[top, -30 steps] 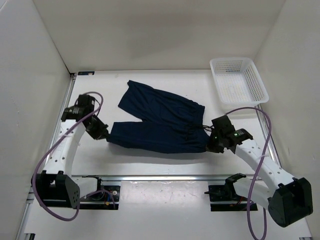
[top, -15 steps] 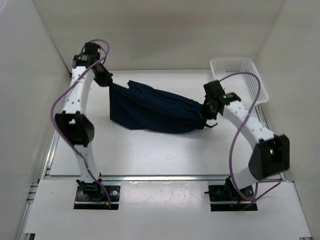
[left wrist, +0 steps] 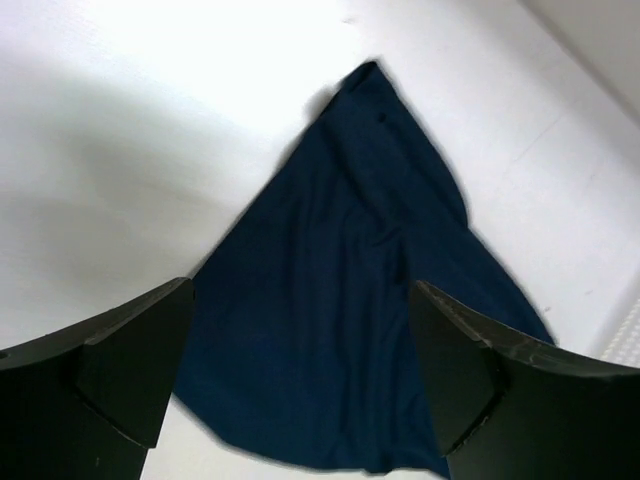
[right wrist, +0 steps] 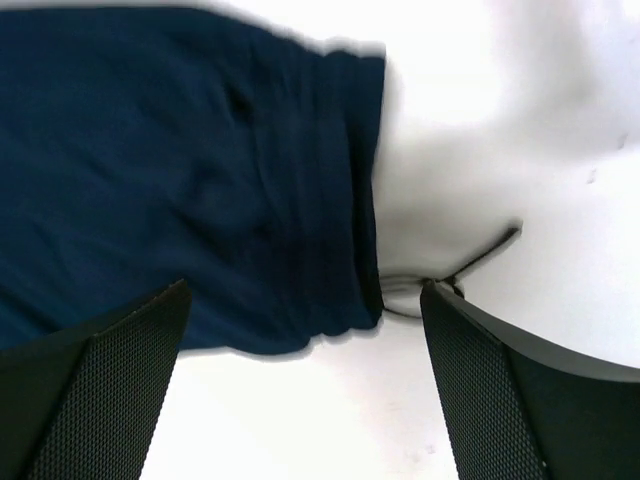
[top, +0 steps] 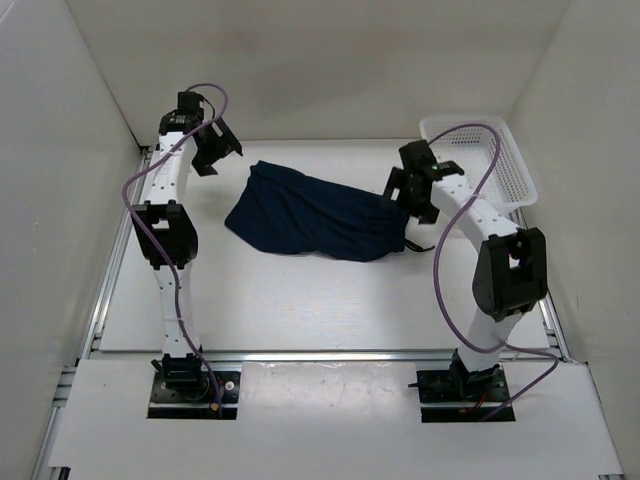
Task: Fold and stack the shorts
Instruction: Fold the shorts
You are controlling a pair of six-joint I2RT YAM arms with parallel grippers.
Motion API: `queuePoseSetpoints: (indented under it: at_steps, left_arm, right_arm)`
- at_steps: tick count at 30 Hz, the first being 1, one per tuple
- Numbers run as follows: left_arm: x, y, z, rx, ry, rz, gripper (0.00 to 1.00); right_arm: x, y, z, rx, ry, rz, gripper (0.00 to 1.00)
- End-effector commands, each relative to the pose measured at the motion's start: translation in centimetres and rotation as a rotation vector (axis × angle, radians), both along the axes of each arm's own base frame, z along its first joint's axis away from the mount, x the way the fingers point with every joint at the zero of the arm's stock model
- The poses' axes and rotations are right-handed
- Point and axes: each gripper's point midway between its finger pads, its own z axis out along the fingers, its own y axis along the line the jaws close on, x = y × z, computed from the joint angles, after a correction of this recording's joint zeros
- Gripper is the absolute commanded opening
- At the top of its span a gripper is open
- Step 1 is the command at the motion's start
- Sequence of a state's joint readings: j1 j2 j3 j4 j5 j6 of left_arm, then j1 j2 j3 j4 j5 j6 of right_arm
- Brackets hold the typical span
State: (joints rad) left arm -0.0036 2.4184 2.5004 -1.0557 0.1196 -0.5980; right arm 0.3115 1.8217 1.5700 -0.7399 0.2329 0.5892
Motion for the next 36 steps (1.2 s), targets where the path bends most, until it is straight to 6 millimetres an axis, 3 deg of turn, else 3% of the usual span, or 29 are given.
queuePoseSetpoints:
  at_steps: [1, 2, 4, 6, 7, 12, 16, 19, 20, 22, 23, 24, 25, 27, 28, 29, 31, 32, 33, 34, 35, 36]
  left_arm:
    - [-3.0, 1.1, 5.7, 0.086, -0.089, -0.054, 0.98]
    - [-3.9, 1.4, 5.6, 0.105, -0.074, -0.06, 0.96]
    - [-6.0, 1.8, 1.4, 0.131, 0.05, -0.074, 0.96]
    - [-7.2, 1.8, -0.2, 0.129, 0.099, -0.077, 0.99]
    - [-7.9, 1.2, -1.9, 0.103, 0.144, -0.11, 0.99]
    - [-9.0, 0.2, -7.8, 0.098, 0.283, -0.156, 0.99]
    - [-8.9, 0.2, -9.8, 0.096, 0.319, -0.158, 0.99]
    - [-7.7, -0.3, -10.9, 0.098, 0.312, -0.167, 0.99]
    - [-6.9, -0.3, -10.5, 0.099, 0.291, -0.166, 0.99]
    - [-6.4, -0.3, -11.2, 0.094, 0.295, -0.157, 0.99]
    - [-5.9, -1.0, -10.8, 0.091, 0.278, -0.157, 0.96]
    - [-5.6, -1.0, -10.5, 0.091, 0.266, -0.156, 0.82]
    - [-5.3, -1.0, -10.8, 0.091, 0.267, -0.156, 0.66]
    - [-5.3, -2.0, -10.9, 0.071, 0.27, -0.179, 0.19]
    - [-5.6, -2.2, -10.9, 0.06, 0.278, -0.185, 0.1]
    - [-5.5, -2.2, -10.2, 0.06, 0.265, -0.184, 0.1]
    - [-6.7, -1.7, -10.8, 0.077, 0.298, -0.157, 0.1]
    - [-6.9, -1.5, -9.2, 0.086, 0.267, -0.141, 0.1]
    - [-8.4, -0.8, -10.2, 0.083, 0.31, -0.109, 0.1]
    - [-8.5, -0.1, -9.8, 0.085, 0.295, -0.083, 0.1]
    - [-9.0, 0.1, -8.1, 0.09, 0.265, -0.069, 0.1]
    - [-10.8, 0.8, -9.0, 0.092, 0.315, -0.048, 0.1]
  right_arm:
    - [-3.8, 0.2, -0.8, -0.02, 0.041, 0.043, 1.0]
    - [-4.5, 0.8, -0.8, -0.002, 0.039, 0.051, 1.0]
    - [-6.2, 0.4, -2.5, 0.001, 0.086, 0.044, 0.99]
    - [-7.0, 1.1, -3.0, 0.051, 0.097, 0.043, 0.99]
    - [-7.5, 1.3, -3.7, 0.067, 0.118, 0.043, 1.0]
    - [-6.6, 2.5, -4.3, 0.176, 0.116, 0.016, 1.0]
    - [-5.3, 3.0, -6.8, 0.169, 0.151, 0.004, 1.0]
    - [-3.8, 2.7, -8.4, 0.118, 0.162, -0.02, 1.0]
    - [-2.8, 2.8, -8.1, 0.116, 0.145, -0.023, 1.0]
    - [-2.0, 2.9, -9.1, 0.097, 0.157, -0.018, 0.94]
    - [-1.5, 2.8, -9.3, 0.088, 0.153, -0.023, 0.9]
    - [-0.8, 3.1, -9.4, 0.09, 0.149, -0.023, 0.86]
    - [-0.6, 3.2, -9.5, 0.086, 0.147, -0.014, 0.72]
    - [-0.3, 3.2, -9.6, 0.081, 0.147, -0.005, 0.54]
    - [-0.5, 3.1, -9.7, 0.078, 0.157, -0.005, 0.36]
    - [-0.6, 3.1, -9.7, 0.072, 0.157, 0.007, 0.29]
    - [-2.0, 3.2, -10.4, 0.061, 0.193, 0.032, 0.18]
    - [-2.5, 3.3, -10.1, 0.053, 0.19, 0.058, 0.11]
    - [-2.9, 3.3, -9.7, 0.059, 0.185, 0.072, 0.09]
    - [-4.2, 3.2, -10.2, 0.046, 0.208, 0.088, 0.07]
    - [-5.3, 3.4, -10.3, 0.035, 0.226, 0.11, 0.06]
    - [-5.9, 2.8, -9.7, 0.019, 0.217, 0.114, 0.04]
